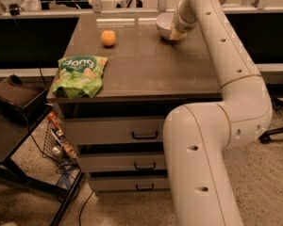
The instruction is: Move white bowl near green rice chip bag
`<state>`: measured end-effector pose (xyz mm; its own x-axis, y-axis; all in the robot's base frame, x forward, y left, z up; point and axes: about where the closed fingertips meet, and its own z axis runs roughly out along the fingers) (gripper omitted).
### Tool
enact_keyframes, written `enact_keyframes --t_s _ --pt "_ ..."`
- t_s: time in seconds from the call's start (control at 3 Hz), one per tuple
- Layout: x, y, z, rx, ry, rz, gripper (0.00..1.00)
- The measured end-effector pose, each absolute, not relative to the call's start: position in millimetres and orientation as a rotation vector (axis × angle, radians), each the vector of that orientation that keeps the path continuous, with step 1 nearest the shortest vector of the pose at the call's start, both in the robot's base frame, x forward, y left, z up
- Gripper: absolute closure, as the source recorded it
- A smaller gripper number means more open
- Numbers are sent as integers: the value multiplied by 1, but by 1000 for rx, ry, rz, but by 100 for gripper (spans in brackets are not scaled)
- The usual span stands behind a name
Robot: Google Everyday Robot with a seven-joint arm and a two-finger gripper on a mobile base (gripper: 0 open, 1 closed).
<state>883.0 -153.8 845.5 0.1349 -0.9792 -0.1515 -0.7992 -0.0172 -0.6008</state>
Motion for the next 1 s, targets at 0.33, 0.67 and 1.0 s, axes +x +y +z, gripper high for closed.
enact_keyframes --t_s 0.33,0.67,1.0 --pt "884 -153 843 -1861 1707 -413 100" --pt "881 -157 849 -1883 1739 -463 100" --pt "872 -166 876 -1884 1752 -514 100"
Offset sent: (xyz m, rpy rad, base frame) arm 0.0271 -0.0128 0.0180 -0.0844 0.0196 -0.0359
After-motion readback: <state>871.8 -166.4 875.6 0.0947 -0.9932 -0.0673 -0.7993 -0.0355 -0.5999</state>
